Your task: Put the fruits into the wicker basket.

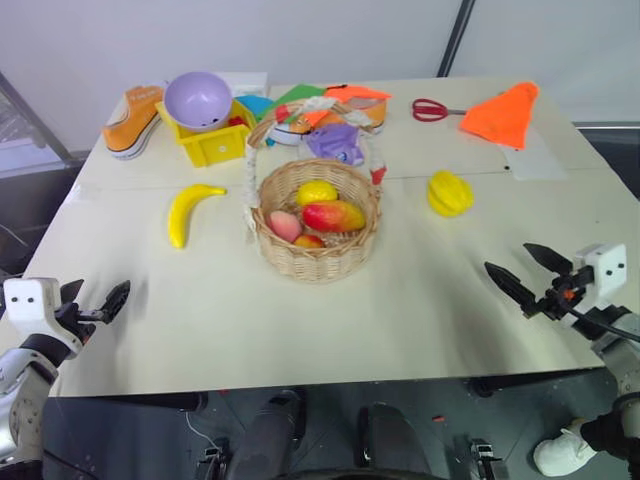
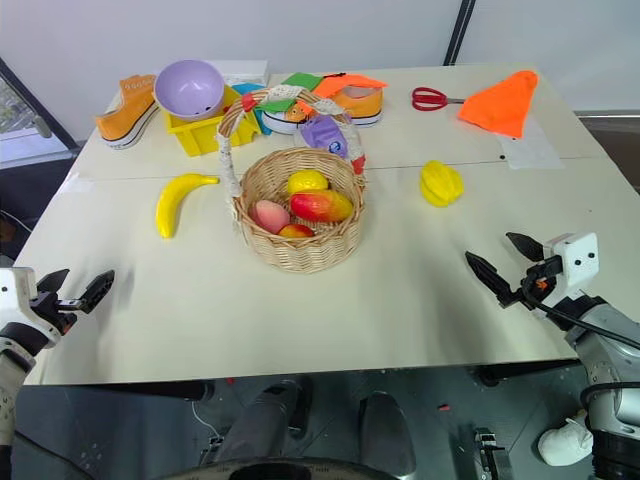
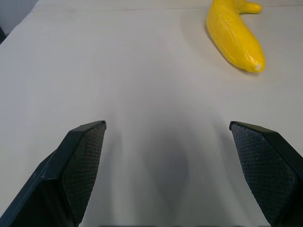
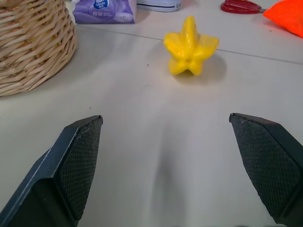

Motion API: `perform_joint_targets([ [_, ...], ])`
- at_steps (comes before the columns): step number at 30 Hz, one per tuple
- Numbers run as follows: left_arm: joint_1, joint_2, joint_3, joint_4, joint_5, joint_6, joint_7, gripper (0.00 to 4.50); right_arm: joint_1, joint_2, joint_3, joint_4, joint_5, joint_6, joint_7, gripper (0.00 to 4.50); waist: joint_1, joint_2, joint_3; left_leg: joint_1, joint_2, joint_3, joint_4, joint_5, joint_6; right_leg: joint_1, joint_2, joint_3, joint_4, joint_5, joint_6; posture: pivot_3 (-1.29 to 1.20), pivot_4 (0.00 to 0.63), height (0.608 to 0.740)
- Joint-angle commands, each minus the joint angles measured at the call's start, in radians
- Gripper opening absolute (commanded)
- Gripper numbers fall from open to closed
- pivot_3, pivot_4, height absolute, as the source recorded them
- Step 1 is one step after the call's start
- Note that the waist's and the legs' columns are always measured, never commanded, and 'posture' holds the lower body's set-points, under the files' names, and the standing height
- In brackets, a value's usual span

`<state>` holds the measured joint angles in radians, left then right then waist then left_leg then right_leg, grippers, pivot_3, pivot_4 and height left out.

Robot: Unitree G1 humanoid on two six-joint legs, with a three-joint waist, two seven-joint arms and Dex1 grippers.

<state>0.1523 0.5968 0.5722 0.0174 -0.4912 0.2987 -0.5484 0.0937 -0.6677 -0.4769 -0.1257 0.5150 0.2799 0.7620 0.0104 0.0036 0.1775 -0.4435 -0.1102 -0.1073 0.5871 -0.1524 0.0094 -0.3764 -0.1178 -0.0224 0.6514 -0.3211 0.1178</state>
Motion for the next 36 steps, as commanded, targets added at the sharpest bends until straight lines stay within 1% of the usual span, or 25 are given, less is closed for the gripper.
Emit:
perform_joint_targets([
  [1, -0.005, 0.002, 0.014, -0.034, -0.002, -0.014, 0.002, 4.50, 0.000, -0.004, -0.006, -0.051, 0.009, 0.002, -0.005, 4.48, 0.001, 0.000, 0.000, 0.000, 0.000, 0.000, 0.000, 0.000, 0.000, 0.000, 0.000, 0.000, 0.000, 0.000, 0.000, 0.00, 0.150, 0.740],
  [6, -0.019, -0.001, 0.004, -0.039, -0.003, -0.002, 0.011, 4.50, 0.007, -0.007, 0.001, -0.082, 0.012, 0.017, -0.003, 4.48, 0.001, 0.000, 0.000, 0.000, 0.000, 0.000, 0.000, 0.000, 0.000, 0.000, 0.000, 0.000, 0.000, 0.000, 0.000, 0.00, 0.150, 0.740],
  [9, -0.038, -0.006, -0.007, -0.059, -0.020, 0.024, 0.015, 4.50, 0.013, -0.013, 0.009, -0.131, 0.034, 0.049, 0.007, 4.48, 0.001, 0.000, 0.000, 0.000, 0.000, 0.000, 0.000, 0.000, 0.000, 0.000, 0.000, 0.000, 0.000, 0.000, 0.000, 0.00, 0.150, 0.740],
  [13, -0.091, -0.008, -0.017, -0.087, -0.020, 0.068, 0.052, 4.50, 0.016, -0.043, 0.055, -0.245, 0.070, 0.120, 0.039, 4.48, 0.001, 0.000, 0.000, 0.000, 0.000, 0.000, 0.000, 0.000, 0.000, 0.000, 0.000, 0.000, 0.000, 0.000, 0.000, 0.00, 0.150, 0.740],
  [16, -0.162, 0.001, -0.054, -0.093, 0.003, 0.116, 0.096, 4.50, 0.021, -0.080, 0.094, -0.360, 0.125, 0.192, 0.067, 4.48, 0.002, 0.000, 0.000, 0.000, 0.000, 0.000, 0.000, 0.000, 0.000, 0.000, 0.000, 0.000, 0.000, 0.000, 0.000, 0.00, 0.150, 0.740],
  [21, -0.346, 0.030, -0.185, -0.074, 0.091, 0.230, 0.180, 4.50, -0.029, -0.130, 0.186, -0.548, 0.227, 0.299, 0.068, 4.48, 0.003, -0.004, 0.001, -0.001, 0.000, 0.000, 0.001, 0.000, 0.000, 0.000, 0.000, -0.001, 0.000, 0.000, 0.001, 0.00, 0.150, 0.740],
  [24, -0.490, 0.029, -0.254, -0.012, 0.148, 0.316, 0.255, 4.50, -0.084, -0.136, 0.238, -0.630, 0.288, 0.346, 0.049, 4.48, 0.002, -0.005, 0.001, -0.002, -0.001, 0.000, 0.001, 0.000, 0.000, -0.001, 0.000, -0.001, 0.000, 0.001, 0.001, 0.00, 0.150, 0.740],
  [29, -0.670, 0.005, -0.352, 0.114, 0.218, 0.395, 0.298, 4.50, -0.167, -0.126, 0.290, -0.658, 0.288, 0.349, 0.020, 4.48, 0.002, -0.006, 0.002, -0.002, -0.001, 0.000, 0.001, 0.000, 0.000, -0.001, 0.000, -0.001, 0.000, 0.002, 0.005, 0.00, 0.150, 0.740],
  [32, -0.751, -0.013, -0.391, 0.221, 0.258, 0.395, 0.310, 4.50, -0.193, -0.113, 0.320, -0.655, 0.269, 0.332, 0.009, 4.48, 0.003, -0.007, 0.002, -0.002, -0.001, 0.000, 0.001, 0.001, 0.001, 0.000, 0.000, -0.002, 0.000, 0.003, 0.006, 0.00, 0.150, 0.740],
  [36, -0.807, -0.031, -0.423, 0.323, 0.287, 0.408, 0.303, 4.50, -0.191, -0.101, 0.345, -0.650, 0.233, 0.305, 0.001, 4.48, 0.002, -0.008, 0.002, -0.002, -0.001, -0.001, 0.001, 0.001, 0.002, 0.000, 0.000, -0.003, 0.000, 0.004, 0.008, 0.00, 0.150, 0.740],
])
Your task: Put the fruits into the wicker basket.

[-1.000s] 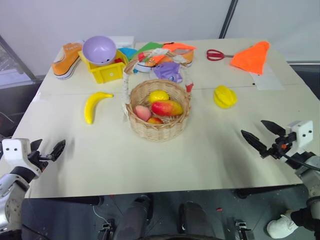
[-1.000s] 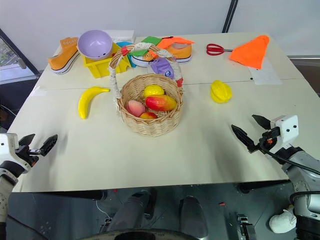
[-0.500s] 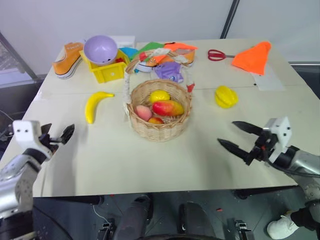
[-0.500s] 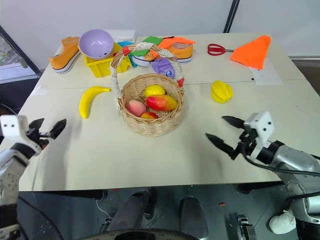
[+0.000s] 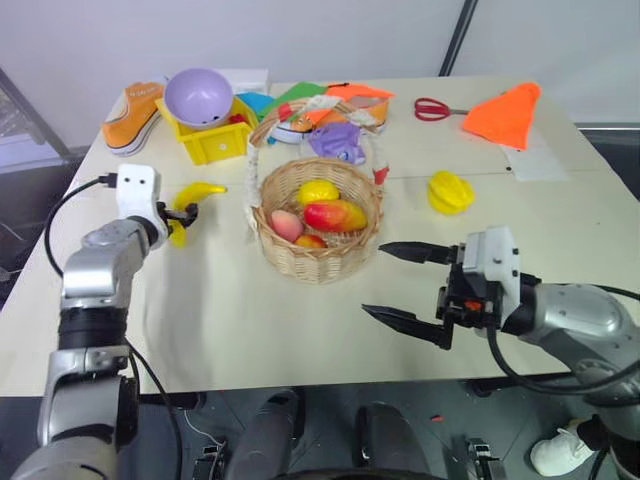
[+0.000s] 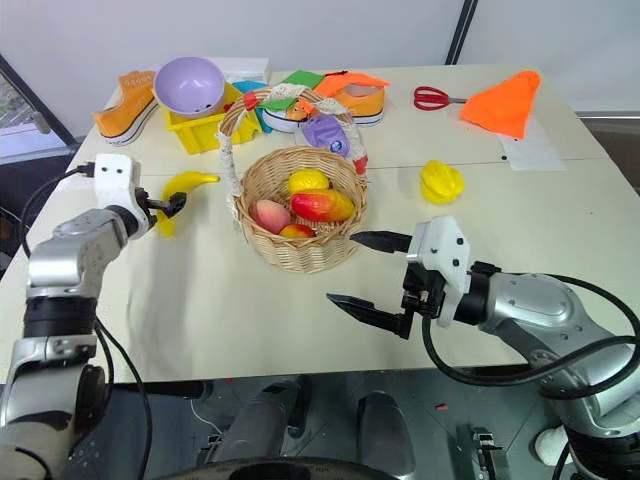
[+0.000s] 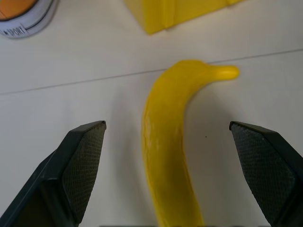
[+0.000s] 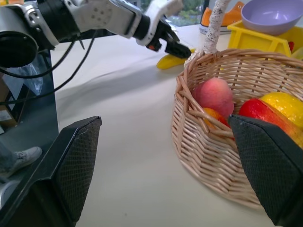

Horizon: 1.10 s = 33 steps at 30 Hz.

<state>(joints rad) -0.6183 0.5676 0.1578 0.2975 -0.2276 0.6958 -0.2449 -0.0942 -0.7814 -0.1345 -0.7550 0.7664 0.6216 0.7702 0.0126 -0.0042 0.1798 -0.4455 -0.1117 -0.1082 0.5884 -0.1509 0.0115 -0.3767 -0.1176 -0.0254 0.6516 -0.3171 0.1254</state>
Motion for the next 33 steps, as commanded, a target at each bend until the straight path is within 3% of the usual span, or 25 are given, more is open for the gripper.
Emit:
perform_joint_targets([
  [1, -0.044, -0.005, -0.009, 0.058, 0.023, 0.012, -0.005, 4.50, -0.001, 0.015, 0.007, -0.021, -0.027, -0.043, -0.009, 4.48, 0.000, 0.000, 0.000, 0.000, 0.000, 0.000, 0.000, 0.000, 0.000, 0.000, 0.000, 0.000, 0.000, 0.000, 0.000, 0.00, 0.150, 0.740],
  [2, -0.050, -0.008, -0.006, 0.072, 0.024, 0.017, -0.004, 4.50, 0.002, 0.017, 0.010, -0.021, -0.033, -0.049, -0.011, 4.48, 0.000, 0.000, 0.000, 0.000, 0.000, 0.000, 0.000, 0.000, 0.000, 0.000, 0.000, 0.000, 0.000, 0.000, 0.001, 0.00, 0.150, 0.740],
  [5, -0.061, -0.021, 0.020, 0.100, 0.014, 0.016, 0.007, 3.62, 0.010, 0.024, 0.021, -0.020, -0.052, -0.063, -0.014, 4.50, 0.000, 0.000, 0.000, 0.000, 0.000, 0.000, 0.001, 0.000, 0.000, 0.000, 0.000, 0.000, 0.000, 0.000, 0.001, 0.00, 0.150, 0.740],
  [10, -0.068, -0.019, 0.047, 0.102, 0.011, 0.003, 0.011, 1.00, 0.006, 0.029, 0.035, -0.017, -0.068, -0.075, -0.021, 4.50, 0.000, -0.001, 0.000, 0.000, 0.000, -0.001, 0.003, 0.000, 0.000, 0.001, 0.000, -0.001, 0.001, 0.001, 0.001, 0.00, 0.150, 0.740],
  [11, -0.064, -0.014, 0.046, 0.094, 0.015, 0.003, 0.010, 0.69, 0.006, 0.029, 0.038, -0.015, -0.072, -0.077, -0.021, 4.50, 0.000, -0.001, 0.000, 0.000, 0.000, -0.001, 0.003, 0.000, 0.000, 0.001, 0.000, -0.001, 0.001, 0.001, 0.001, 0.00, 0.150, 0.740],
  [15, 0.009, 0.040, 0.066, -0.008, 0.023, -0.016, -0.017, 0.62, 0.012, 0.024, 0.032, -0.007, -0.087, -0.087, -0.018, 4.50, -0.005, -0.001, 0.000, 0.000, 0.000, -0.001, 0.003, 0.000, 0.000, 0.002, 0.000, -0.001, 0.001, 0.001, 0.001, 0.00, 0.150, 0.740],
  [18, 0.145, 0.096, 0.174, -0.175, -0.075, -0.089, -0.155, 0.62, 0.024, 0.009, 0.003, 0.006, -0.094, -0.092, -0.011, 4.50, -0.017, -0.001, 0.000, 0.000, 0.000, -0.001, 0.002, 0.000, 0.000, 0.000, 0.000, 0.001, 0.001, 0.001, 0.001, 0.00, 0.150, 0.740],
  [20, 0.252, 0.134, 0.250, -0.316, -0.188, -0.133, -0.325, 0.62, 0.029, -0.002, -0.019, 0.024, -0.103, -0.097, -0.005, 4.50, -0.018, -0.001, 0.000, 0.000, 0.000, -0.001, 0.001, 0.000, 0.000, 0.000, 0.000, 0.001, 0.001, 0.001, 0.001, 0.00, 0.150, 0.740],
  [24, 0.459, 0.262, 0.351, -0.618, -0.513, 0.064, -0.636, 0.62, 0.005, -0.032, -0.084, 0.114, -0.096, -0.105, 0.035, 4.50, -0.019, 0.000, 0.000, 0.000, 0.000, -0.001, 0.002, -0.001, -0.001, 0.001, -0.001, 0.001, -0.002, -0.001, -0.005, 0.00, 0.150, 0.740],
  [27, 0.453, 0.312, 0.275, -0.755, -0.623, 0.189, -0.624, 0.62, -0.030, -0.041, -0.099, 0.193, -0.110, -0.119, 0.051, 4.50, -0.008, 0.001, 0.000, 0.001, 0.000, -0.001, 0.002, -0.002, -0.001, 0.003, -0.001, 0.001, -0.003, -0.001, -0.006, 0.00, 0.150, 0.740],
  [31, 0.289, 0.252, 0.113, -0.807, -0.595, 0.239, -0.476, 0.62, -0.049, -0.038, -0.101, 0.267, -0.150, -0.147, 0.063, 4.50, 0.004, 0.001, 0.000, 0.001, 0.000, -0.001, 0.002, -0.002, -0.001, 0.004, -0.001, 0.001, -0.004, -0.001, -0.006, 0.00, 0.150, 0.740],
  [33, 0.188, 0.205, -0.024, -0.808, -0.507, 0.247, -0.395, 0.62, -0.046, -0.032, -0.103, 0.286, -0.164, -0.160, 0.064, 4.50, 0.002, 0.001, 0.000, 0.001, 0.000, -0.001, 0.003, -0.001, -0.001, 0.003, 0.000, 0.001, -0.003, -0.001, -0.006, 0.00, 0.150, 0.740],
])
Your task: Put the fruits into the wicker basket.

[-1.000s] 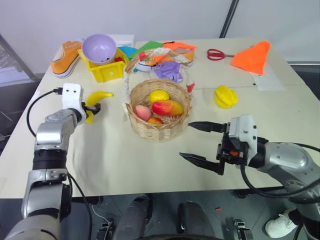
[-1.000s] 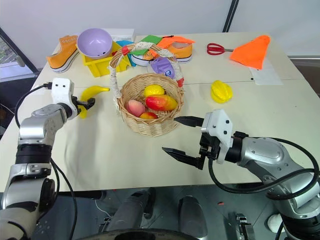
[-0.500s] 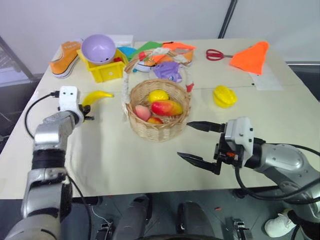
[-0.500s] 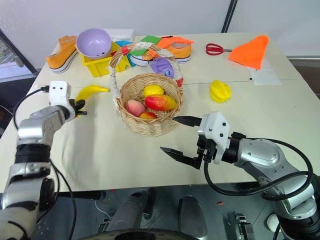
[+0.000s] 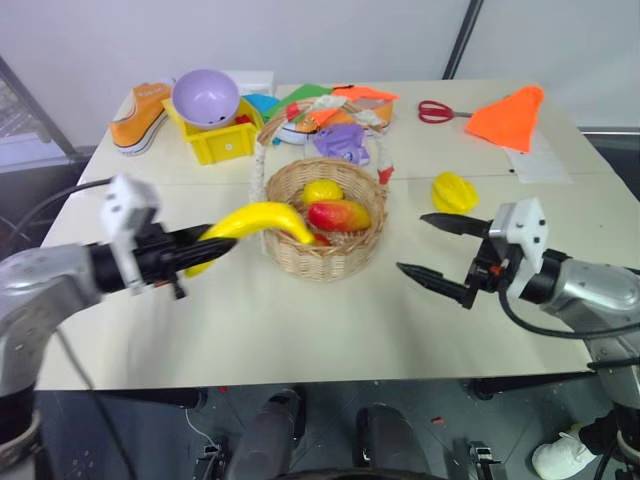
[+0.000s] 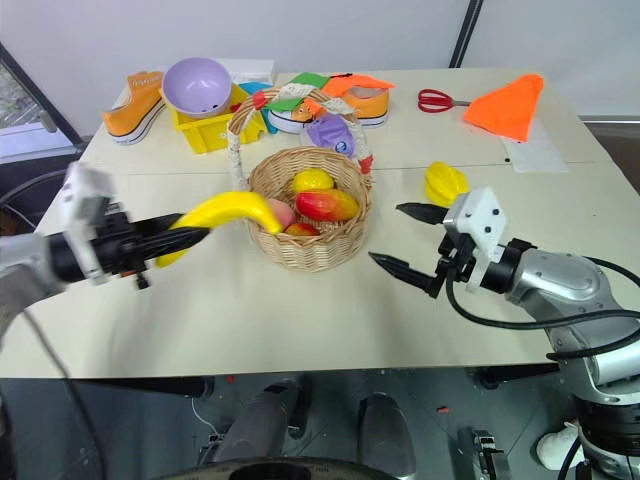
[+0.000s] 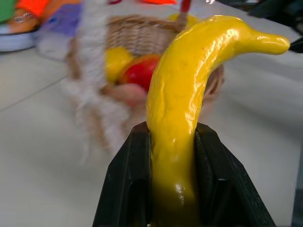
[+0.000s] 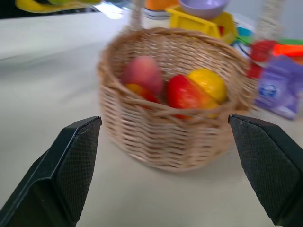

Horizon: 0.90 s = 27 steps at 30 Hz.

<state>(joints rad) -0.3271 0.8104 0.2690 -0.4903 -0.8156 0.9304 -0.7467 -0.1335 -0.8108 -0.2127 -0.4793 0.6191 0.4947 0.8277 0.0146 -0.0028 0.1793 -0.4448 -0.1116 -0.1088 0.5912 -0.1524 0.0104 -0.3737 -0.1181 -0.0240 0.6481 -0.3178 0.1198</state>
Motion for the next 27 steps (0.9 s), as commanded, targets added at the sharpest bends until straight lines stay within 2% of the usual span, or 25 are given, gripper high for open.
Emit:
perform_joint_targets([
  [1, -0.147, -0.060, -0.202, -0.014, 0.140, 0.001, 0.145, 0.62, -0.003, 0.001, -0.030, 0.018, -0.021, -0.040, 0.007, 4.50, 0.000, 0.000, 0.000, 0.000, 0.000, 0.000, 0.000, 0.000, 0.000, 0.000, 0.000, 0.000, 0.000, 0.000, 0.001, 0.00, 0.150, 0.740],
  [4, -0.268, -0.158, -0.338, 0.054, 0.259, 0.021, 0.272, 0.62, 0.011, 0.013, -0.044, 0.037, -0.034, -0.058, 0.000, 4.50, -0.002, -0.001, 0.000, -0.002, -0.001, 0.001, 0.000, 0.002, 0.002, 0.002, 0.000, 0.000, 0.002, 0.002, 0.005, 0.00, 0.150, 0.740],
  [8, -0.370, -0.309, -0.382, 0.171, 0.326, 0.060, 0.390, 0.62, 0.033, 0.033, -0.046, 0.036, -0.049, -0.070, -0.023, 4.50, -0.002, -0.001, 0.001, -0.003, 0.000, 0.000, 0.000, 0.002, 0.002, 0.000, 0.001, -0.001, 0.003, 0.002, 0.005, 0.00, 0.150, 0.740],
  [10, -0.384, -0.328, -0.388, 0.183, 0.333, 0.056, 0.376, 1.67, 0.031, 0.047, -0.038, 0.046, -0.077, -0.072, -0.055, 4.50, -0.007, -0.001, 0.001, -0.003, 0.000, 0.000, 0.000, 0.002, 0.002, 0.000, 0.001, -0.001, 0.004, 0.002, 0.005, 0.00, 0.150, 0.740],
  [13, -0.397, -0.337, -0.385, 0.182, 0.333, 0.052, 0.353, 2.97, -0.004, 0.078, -0.015, 0.120, -0.165, -0.108, -0.126, 4.50, -0.008, -0.001, 0.001, -0.003, 0.000, 0.000, 0.000, 0.002, 0.002, 0.000, 0.002, -0.001, 0.005, 0.002, 0.005, 0.00, 0.150, 0.740],
  [16, -0.392, -0.328, -0.347, 0.154, 0.306, -0.012, 0.285, 4.45, -0.100, 0.117, 0.010, 0.290, -0.258, -0.128, -0.217, 4.50, -0.004, -0.001, 0.001, -0.002, 0.000, 0.000, 0.002, 0.003, 0.001, 0.000, 0.002, -0.001, 0.006, 0.002, 0.005, 0.00, 0.150, 0.740],
  [22, -0.283, -0.257, -0.305, 0.038, 0.218, -0.154, 0.049, 4.45, -0.342, 0.199, 0.048, 0.662, -0.393, -0.177, -0.367, 4.50, -0.011, 0.000, 0.001, -0.001, 0.000, 0.001, 0.000, 0.004, -0.001, 0.000, 0.002, 0.000, 0.006, 0.002, 0.004, 0.00, 0.150, 0.740],
  [27, -0.217, -0.233, -0.279, -0.011, 0.164, -0.173, -0.012, 4.45, -0.511, 0.252, 0.012, 0.929, -0.391, -0.200, -0.407, 4.50, -0.012, 0.001, 0.001, -0.001, 0.001, 0.001, -0.001, 0.007, -0.004, 0.000, 0.004, 0.000, 0.007, 0.003, 0.004, 0.00, 0.150, 0.740],
])
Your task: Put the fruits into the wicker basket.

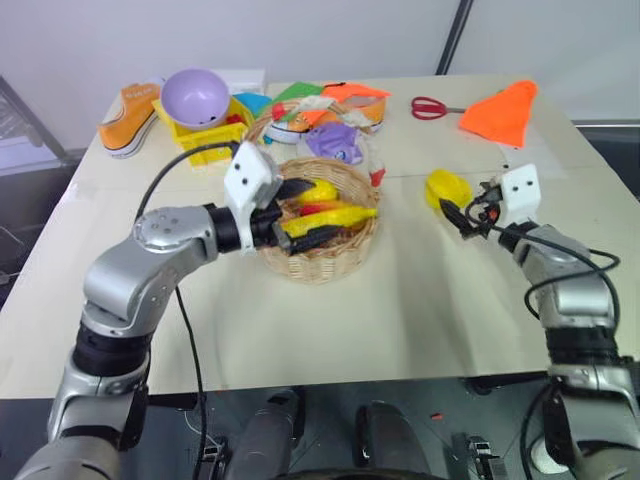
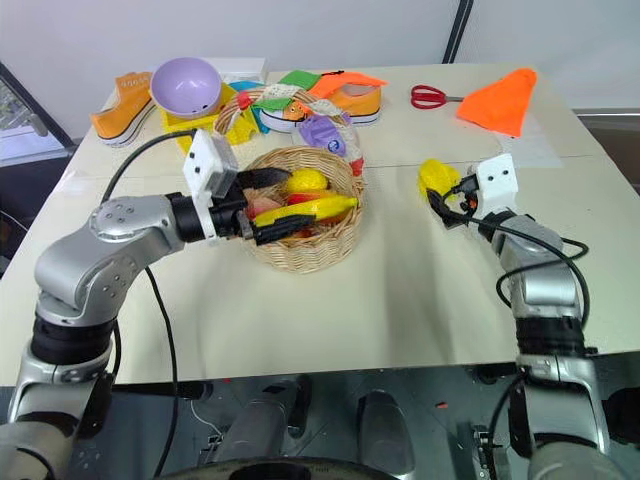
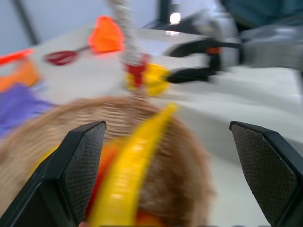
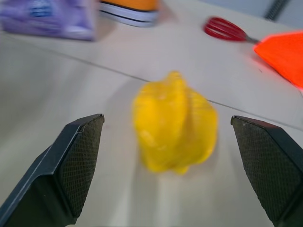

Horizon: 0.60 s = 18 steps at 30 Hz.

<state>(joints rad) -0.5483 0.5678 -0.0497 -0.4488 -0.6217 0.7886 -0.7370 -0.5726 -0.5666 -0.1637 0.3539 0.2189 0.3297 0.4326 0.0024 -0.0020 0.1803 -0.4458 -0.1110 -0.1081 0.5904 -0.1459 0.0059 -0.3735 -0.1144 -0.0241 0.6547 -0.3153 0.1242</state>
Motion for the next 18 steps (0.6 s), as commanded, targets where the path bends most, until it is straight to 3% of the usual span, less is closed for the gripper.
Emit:
perform_joint_targets([
  [1, 0.011, 0.007, 0.043, -0.061, -0.035, -0.030, -0.020, 4.45, -0.097, 0.012, -0.041, 0.140, 0.012, -0.046, -0.007, 4.50, 0.001, 0.000, 0.000, 0.000, 0.000, 0.000, 0.000, -0.001, 0.001, 0.000, 0.000, 0.000, 0.000, 0.000, 0.000, 0.00, 0.150, 0.740],
  [4, 0.022, 0.003, 0.043, -0.080, -0.045, -0.027, -0.010, 4.45, -0.146, 0.019, -0.049, 0.233, 0.017, -0.066, 0.006, 4.50, 0.002, 0.000, 0.000, 0.000, 0.000, 0.000, 0.001, -0.002, 0.003, 0.001, 0.001, 0.000, 0.000, 0.000, 0.000, 0.00, 0.150, 0.740],
  [5, 0.026, 0.002, 0.042, -0.086, -0.045, -0.025, -0.007, 4.50, -0.158, 0.021, -0.052, 0.256, 0.020, -0.067, 0.011, 3.95, 0.003, 0.000, 0.000, 0.001, -0.001, 0.000, 0.001, -0.002, 0.003, 0.001, 0.001, 0.000, 0.000, 0.000, 0.000, 0.00, 0.150, 0.740],
  [6, 0.027, 0.001, 0.042, -0.089, -0.046, -0.024, -0.004, 4.50, -0.167, 0.022, -0.054, 0.274, 0.021, -0.070, 0.015, 3.68, 0.002, 0.000, 0.000, 0.001, -0.001, 0.000, 0.002, -0.002, 0.003, 0.001, 0.001, 0.000, 0.000, 0.000, 0.000, 0.00, 0.150, 0.740],
  [13, 0.035, 0.006, 0.048, -0.095, -0.046, -0.025, 0.015, 4.50, -0.164, 0.021, -0.043, 0.262, 0.011, -0.096, 0.037, 0.17, -0.004, 0.000, 0.000, 0.002, 0.000, 0.000, 0.001, -0.002, 0.003, 0.002, 0.002, 0.000, 0.001, 0.000, 0.000, 0.00, 0.150, 0.740],
  [18, 0.064, 0.027, 0.106, -0.065, -0.041, -0.055, 0.012, 4.50, -0.069, -0.024, -0.033, 0.013, 0.030, -0.074, 0.120, 0.01, -0.014, 0.001, 0.000, 0.001, 0.000, 0.000, 0.001, -0.002, 0.003, 0.001, 0.002, 0.000, 0.002, 0.000, 0.000, 0.00, 0.150, 0.740],
])
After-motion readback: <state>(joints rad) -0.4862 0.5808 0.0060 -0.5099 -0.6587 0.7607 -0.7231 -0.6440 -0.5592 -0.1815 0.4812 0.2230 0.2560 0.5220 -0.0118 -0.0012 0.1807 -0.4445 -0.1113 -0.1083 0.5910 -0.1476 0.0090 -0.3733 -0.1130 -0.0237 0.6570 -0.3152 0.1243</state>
